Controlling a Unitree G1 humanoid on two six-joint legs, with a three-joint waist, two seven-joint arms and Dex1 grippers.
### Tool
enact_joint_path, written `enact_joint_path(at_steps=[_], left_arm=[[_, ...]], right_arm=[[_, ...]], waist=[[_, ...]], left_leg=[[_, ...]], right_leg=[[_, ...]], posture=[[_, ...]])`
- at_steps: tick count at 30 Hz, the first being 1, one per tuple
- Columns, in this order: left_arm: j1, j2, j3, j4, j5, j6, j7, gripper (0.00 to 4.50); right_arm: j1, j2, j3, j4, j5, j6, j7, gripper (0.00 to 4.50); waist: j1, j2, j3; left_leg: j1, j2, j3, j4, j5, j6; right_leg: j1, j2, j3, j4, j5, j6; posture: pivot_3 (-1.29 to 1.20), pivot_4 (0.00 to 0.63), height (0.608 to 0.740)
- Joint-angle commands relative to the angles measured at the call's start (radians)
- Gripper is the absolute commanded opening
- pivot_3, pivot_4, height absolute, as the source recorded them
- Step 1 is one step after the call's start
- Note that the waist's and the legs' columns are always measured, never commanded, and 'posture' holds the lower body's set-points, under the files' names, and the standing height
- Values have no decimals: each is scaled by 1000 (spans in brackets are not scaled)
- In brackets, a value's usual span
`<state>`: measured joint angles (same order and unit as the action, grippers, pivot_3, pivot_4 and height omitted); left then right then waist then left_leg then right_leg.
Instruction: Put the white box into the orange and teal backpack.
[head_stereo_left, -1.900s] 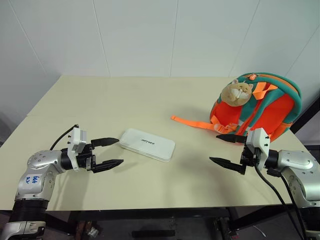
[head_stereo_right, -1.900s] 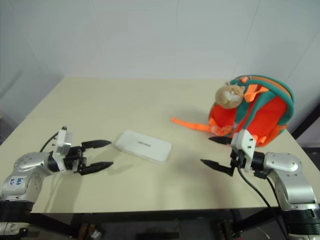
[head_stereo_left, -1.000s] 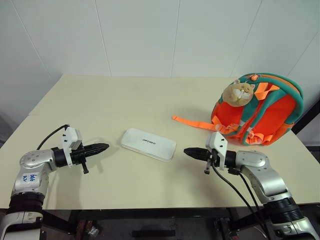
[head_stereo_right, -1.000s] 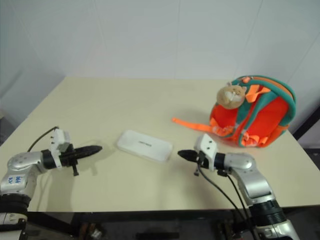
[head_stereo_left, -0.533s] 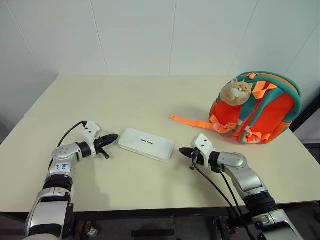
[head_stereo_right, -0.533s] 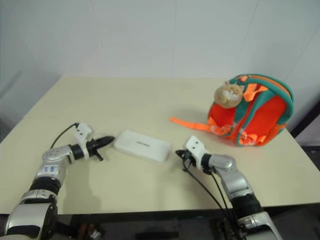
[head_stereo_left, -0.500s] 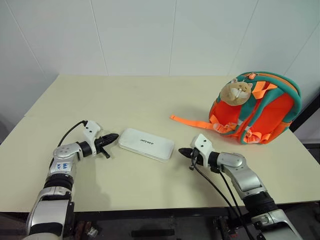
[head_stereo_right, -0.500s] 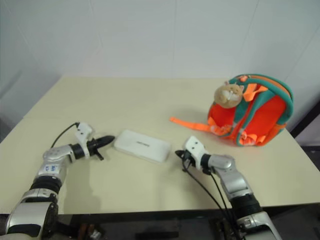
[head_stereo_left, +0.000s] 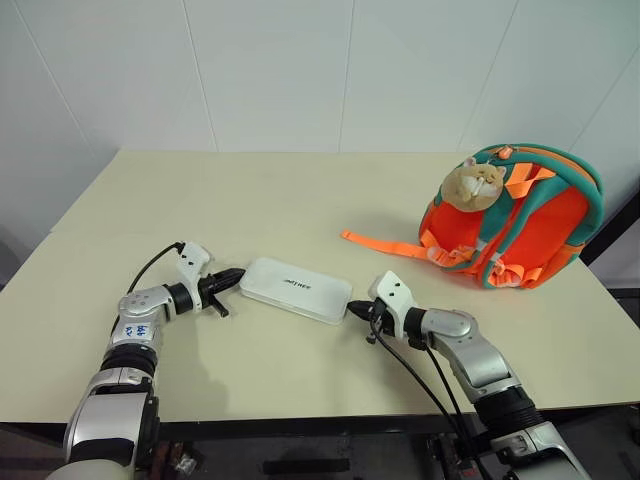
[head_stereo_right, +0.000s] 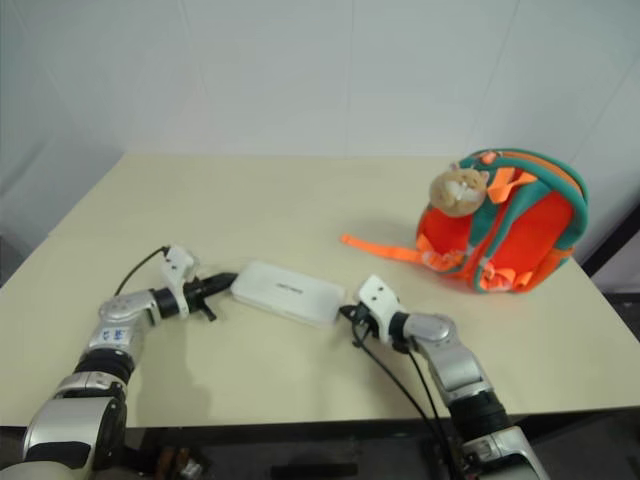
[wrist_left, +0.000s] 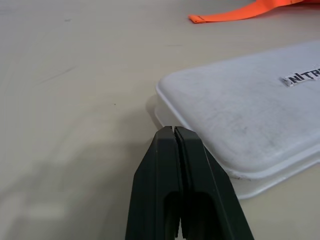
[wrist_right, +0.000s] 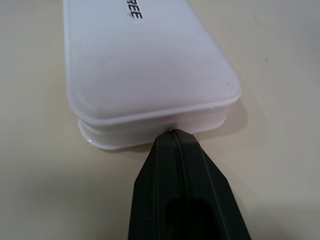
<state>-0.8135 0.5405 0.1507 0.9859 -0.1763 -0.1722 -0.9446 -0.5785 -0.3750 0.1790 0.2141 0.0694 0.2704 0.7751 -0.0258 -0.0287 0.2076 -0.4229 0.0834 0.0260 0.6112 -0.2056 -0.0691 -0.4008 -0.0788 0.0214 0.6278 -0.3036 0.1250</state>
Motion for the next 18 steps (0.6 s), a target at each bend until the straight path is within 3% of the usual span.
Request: enact_joint_path(at_steps=[1,10,18], left_arm=[[73,-18,-9,-150,-47,49,-78,69],[325,-28,-27,-551,-111,228,-81,69],[388,-46,-34,-647,-119,278,-55,69]], right_arm=[[-49,-25,-12,23,3,-31,32,0],[-105,-107,-18,151,-16,-105,116,0],[-91,-153,-25,121,-11,-80,164,0]], waist=[[-1,0,0],[1,0,0],[0,0,0]], left_leg=[[0,0,0,0,0,0],[1,0,0,0,0,0],[1,0,1,0,0,0]], right_leg=[[0,0,0,0,0,0],[0,0,2,0,0,0],[0,0,3,0,0,0]], posture=[[0,150,740],[0,150,740],[0,150,740]])
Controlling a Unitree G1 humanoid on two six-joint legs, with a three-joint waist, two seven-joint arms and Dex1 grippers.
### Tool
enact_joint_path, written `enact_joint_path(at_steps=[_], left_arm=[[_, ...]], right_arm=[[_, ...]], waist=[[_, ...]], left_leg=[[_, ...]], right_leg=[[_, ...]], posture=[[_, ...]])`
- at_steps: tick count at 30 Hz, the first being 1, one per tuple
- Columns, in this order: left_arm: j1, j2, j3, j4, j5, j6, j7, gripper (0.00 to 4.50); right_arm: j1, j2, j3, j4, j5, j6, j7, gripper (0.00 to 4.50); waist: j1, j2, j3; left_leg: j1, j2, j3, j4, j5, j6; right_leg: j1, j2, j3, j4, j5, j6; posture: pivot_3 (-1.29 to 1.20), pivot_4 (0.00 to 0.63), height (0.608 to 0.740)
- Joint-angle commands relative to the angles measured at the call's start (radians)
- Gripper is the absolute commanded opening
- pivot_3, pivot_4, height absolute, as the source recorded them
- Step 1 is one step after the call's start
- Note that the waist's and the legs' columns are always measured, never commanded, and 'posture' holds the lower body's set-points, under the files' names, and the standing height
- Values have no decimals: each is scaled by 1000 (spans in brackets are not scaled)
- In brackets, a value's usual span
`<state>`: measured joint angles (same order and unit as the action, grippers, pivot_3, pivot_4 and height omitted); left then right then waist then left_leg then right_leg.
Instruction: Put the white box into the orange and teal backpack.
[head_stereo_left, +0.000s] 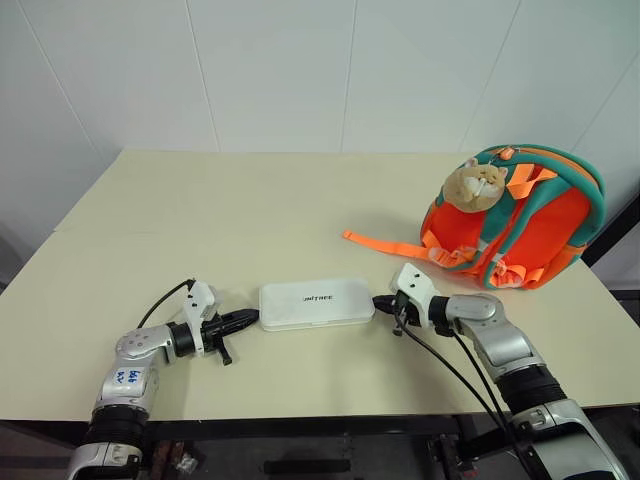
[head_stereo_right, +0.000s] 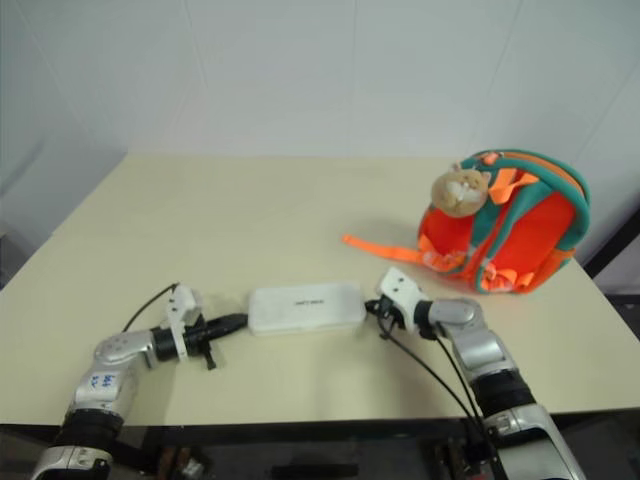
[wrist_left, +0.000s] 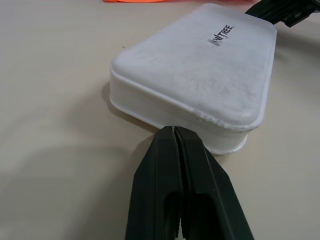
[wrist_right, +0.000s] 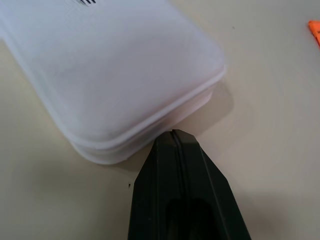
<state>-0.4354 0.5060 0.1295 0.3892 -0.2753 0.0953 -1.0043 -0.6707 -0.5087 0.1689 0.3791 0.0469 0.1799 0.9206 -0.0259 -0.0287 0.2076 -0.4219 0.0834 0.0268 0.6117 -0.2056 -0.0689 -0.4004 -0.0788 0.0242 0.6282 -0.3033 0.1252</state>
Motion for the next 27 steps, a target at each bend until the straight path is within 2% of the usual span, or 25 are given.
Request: enact_joint_path(at_steps=[1,16,19,22,25,27], left_arm=[[11,-14,-14,-54,-19,12,6,69],[11,-1,8,-50,-16,2,40,69],[31,27,20,-83,-29,25,24,69],[57,97,42,-124,-58,81,-21,69],[75,197,65,-127,-77,134,-82,675],[78,271,88,-104,-106,207,-132,1267]], right_arm=[[6,-21,-16,-51,14,19,21,0],[46,-50,8,-182,4,222,33,0],[46,-76,6,-180,0,243,44,0],[43,-125,-6,-182,17,276,91,0],[36,-191,-24,-189,57,345,161,582],[9,-230,-48,-186,92,406,196,1208]], waist=[[0,0,0],[0,0,0],[0,0,0],[-1,0,0],[0,0,0],[0,0,0]], left_leg=[[0,0,0,0,0,0],[0,0,1,0,0,0],[0,0,1,0,0,0],[0,0,2,0,-1,1],[0,0,3,-1,-1,1],[0,0,4,-1,-1,1]], right_leg=[[0,0,0,0,0,0],[0,0,2,0,0,0],[0,0,2,-1,0,0],[-1,0,2,-1,0,0],[-2,0,4,-1,0,0],[-2,0,4,-2,0,0]], posture=[[0,150,740],[0,150,740],[0,150,740],[0,150,740],[0,150,740],[0,150,740]])
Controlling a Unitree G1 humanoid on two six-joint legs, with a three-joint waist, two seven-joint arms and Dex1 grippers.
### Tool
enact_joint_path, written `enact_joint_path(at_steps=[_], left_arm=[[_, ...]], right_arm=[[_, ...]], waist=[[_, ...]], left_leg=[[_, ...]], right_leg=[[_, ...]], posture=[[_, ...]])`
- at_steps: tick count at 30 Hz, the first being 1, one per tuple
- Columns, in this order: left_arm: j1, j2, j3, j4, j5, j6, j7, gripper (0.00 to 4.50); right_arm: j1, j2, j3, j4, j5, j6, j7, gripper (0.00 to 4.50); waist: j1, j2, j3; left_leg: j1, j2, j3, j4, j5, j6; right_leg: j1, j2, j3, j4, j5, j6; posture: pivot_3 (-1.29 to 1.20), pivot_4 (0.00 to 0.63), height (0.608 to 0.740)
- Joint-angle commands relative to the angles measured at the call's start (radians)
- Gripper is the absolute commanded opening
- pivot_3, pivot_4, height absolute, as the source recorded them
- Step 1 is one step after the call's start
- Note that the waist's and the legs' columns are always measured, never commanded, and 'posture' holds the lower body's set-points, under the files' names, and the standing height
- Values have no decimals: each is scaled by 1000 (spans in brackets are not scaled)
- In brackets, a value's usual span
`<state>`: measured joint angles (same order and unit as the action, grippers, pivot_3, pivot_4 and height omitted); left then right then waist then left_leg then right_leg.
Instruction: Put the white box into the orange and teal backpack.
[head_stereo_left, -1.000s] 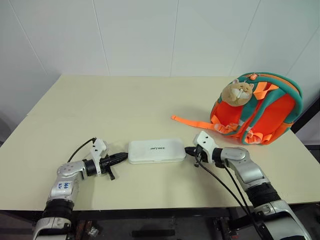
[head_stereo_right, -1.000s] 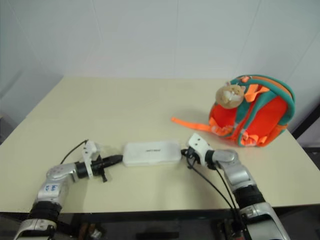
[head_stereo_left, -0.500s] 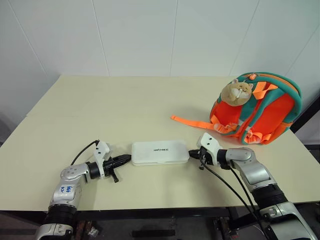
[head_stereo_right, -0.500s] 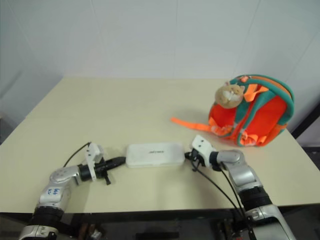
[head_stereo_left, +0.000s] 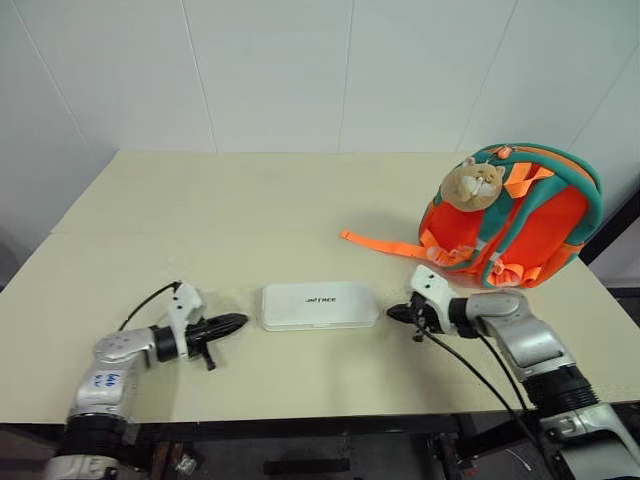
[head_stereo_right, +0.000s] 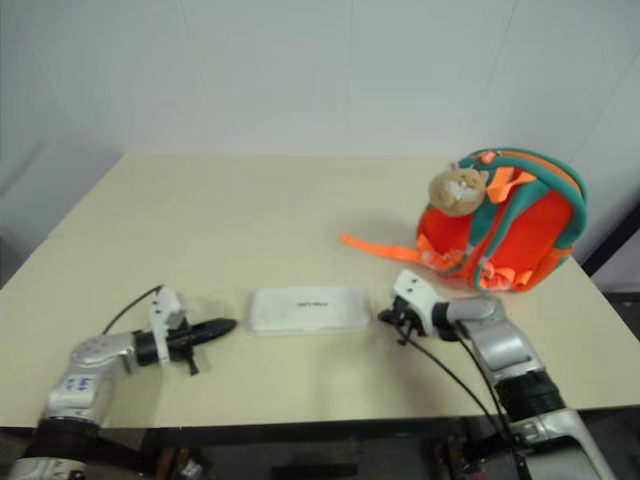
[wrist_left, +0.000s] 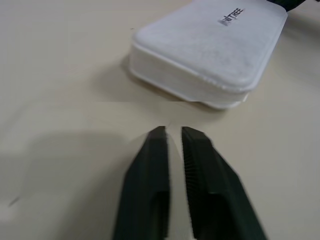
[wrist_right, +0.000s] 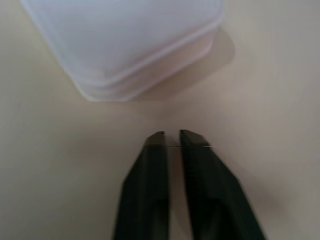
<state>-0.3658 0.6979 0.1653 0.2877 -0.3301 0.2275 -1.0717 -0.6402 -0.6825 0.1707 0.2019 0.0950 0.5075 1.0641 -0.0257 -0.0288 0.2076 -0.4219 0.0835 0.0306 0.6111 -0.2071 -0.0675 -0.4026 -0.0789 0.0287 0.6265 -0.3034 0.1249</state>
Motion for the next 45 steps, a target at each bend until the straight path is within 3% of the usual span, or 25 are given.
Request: enact_joint_path(at_steps=[1,10,18,25,33,45], left_arm=[[6,98,57,7,-63,99,-81,1542],[-166,68,19,38,-238,627,-62,4354],[-335,-26,-31,211,-184,728,46,4445],[-395,-78,-65,262,-199,794,31,4445],[-400,-144,-109,278,-180,856,50,4445],[-406,-239,-51,314,-192,851,104,4445]], right_arm=[[-36,-58,-60,-1,54,95,45,1493],[-231,63,-163,111,233,452,-10,4500],[-266,95,-141,137,262,548,-62,4500],[-246,118,-131,99,286,603,-87,4500],[-227,162,-130,52,328,666,-120,4500],[-208,218,-116,10,365,697,-161,4500]], waist=[[-2,0,0],[-3,0,0],[-1,0,0],[-2,0,0],[0,0,0],[23,0,-1]], left_leg=[[0,0,1,0,0,0],[-1,1,6,0,-1,1],[-4,1,7,0,-2,2],[-4,1,7,1,-2,2],[-4,1,7,1,-2,2],[-3,0,7,3,-2,2]], right_leg=[[-1,0,1,0,0,0],[-7,0,5,2,1,0],[-8,0,5,1,0,0],[-9,0,5,2,1,1],[-8,0,6,2,1,1],[-7,0,6,3,2,3]], posture=[[0,150,740],[0,150,740],[0,150,740],[0,150,740],[0,150,740],[0,150,740]])
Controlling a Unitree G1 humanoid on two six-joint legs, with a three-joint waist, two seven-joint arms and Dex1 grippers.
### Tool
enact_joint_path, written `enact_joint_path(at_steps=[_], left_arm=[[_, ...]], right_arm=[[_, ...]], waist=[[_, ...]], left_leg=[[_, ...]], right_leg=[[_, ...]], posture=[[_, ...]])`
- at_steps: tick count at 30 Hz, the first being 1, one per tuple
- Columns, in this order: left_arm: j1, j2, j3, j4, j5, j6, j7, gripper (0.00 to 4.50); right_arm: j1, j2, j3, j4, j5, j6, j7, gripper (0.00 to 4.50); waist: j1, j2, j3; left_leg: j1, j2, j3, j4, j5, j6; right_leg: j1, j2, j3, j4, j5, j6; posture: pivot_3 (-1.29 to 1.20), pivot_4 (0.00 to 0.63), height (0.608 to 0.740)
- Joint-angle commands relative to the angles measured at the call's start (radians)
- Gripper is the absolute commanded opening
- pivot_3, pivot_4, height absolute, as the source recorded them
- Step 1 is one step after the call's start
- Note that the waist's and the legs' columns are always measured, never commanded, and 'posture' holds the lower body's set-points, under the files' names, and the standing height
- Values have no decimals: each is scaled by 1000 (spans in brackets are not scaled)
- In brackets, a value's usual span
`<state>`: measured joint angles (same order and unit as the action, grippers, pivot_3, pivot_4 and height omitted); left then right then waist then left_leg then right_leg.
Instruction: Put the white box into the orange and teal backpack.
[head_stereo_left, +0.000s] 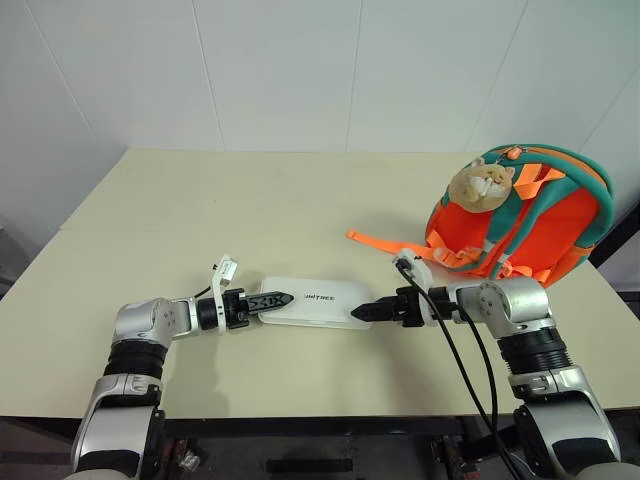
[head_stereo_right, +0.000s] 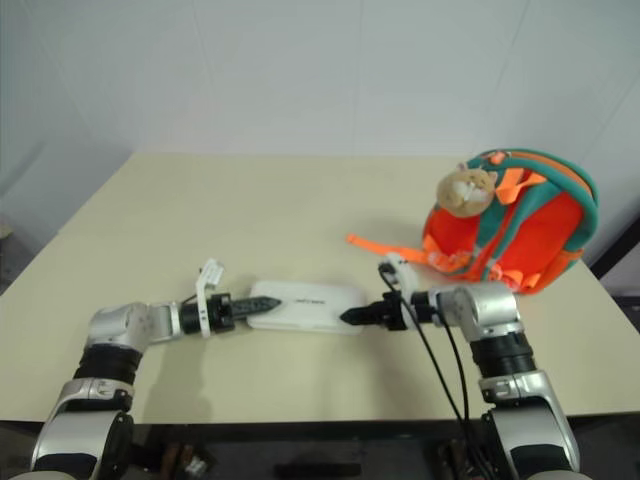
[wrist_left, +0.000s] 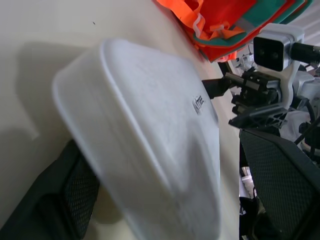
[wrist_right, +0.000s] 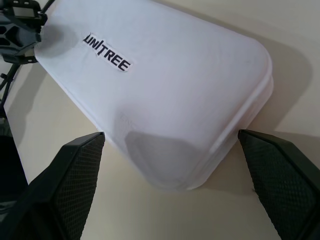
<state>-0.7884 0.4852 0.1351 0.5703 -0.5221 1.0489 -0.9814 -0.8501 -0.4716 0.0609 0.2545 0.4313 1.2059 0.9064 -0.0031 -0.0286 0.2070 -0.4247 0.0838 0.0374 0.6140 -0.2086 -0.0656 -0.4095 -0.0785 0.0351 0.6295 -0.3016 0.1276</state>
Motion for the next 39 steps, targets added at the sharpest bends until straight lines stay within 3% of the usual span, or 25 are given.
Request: enact_joint_path(at_steps=[1,11,14,22,24,30,39], left_arm=[[17,-31,-16,32,-3,31,12,4445],[-49,7,46,102,-34,85,-19,4445],[-62,30,52,95,-51,148,-29,3851],[-13,101,26,-37,-78,276,-38,1366],[-4,104,36,-52,-86,280,-29,1285],[88,108,106,-205,-153,228,-31,1285],[142,129,122,-257,-193,128,-93,1285]], right_arm=[[3,8,-5,-44,29,-4,-5,4500],[47,-27,19,-79,25,-24,7,4500],[67,-37,26,-94,25,-34,10,4500],[142,-79,-19,-175,52,-66,6,4500],[161,-86,-36,-199,62,-80,3,4500],[303,-164,-302,-388,133,-168,-49,4500],[370,-294,-478,-364,118,-309,-92,4500]], waist=[[1,0,0],[-2,0,0],[-4,0,0],[-6,0,0],[-6,0,0],[-1,0,0],[-4,0,0]], left_leg=[[0,0,0,0,0,0],[0,0,0,0,0,0],[0,0,0,-1,0,0],[-1,0,0,-2,0,0],[-1,0,0,-2,0,0],[-1,0,0,-2,0,0],[0,0,1,-1,0,-1]], right_leg=[[0,0,0,0,0,0],[0,0,0,0,0,0],[0,0,0,-1,0,0],[-1,1,0,-2,0,0],[-1,1,0,-1,0,0],[-1,0,0,-2,0,0],[-1,0,2,-3,0,0]], posture=[[0,150,740],[0,150,740],[0,150,740],[0,150,740],[0,150,740],[0,150,740],[0,150,740]])
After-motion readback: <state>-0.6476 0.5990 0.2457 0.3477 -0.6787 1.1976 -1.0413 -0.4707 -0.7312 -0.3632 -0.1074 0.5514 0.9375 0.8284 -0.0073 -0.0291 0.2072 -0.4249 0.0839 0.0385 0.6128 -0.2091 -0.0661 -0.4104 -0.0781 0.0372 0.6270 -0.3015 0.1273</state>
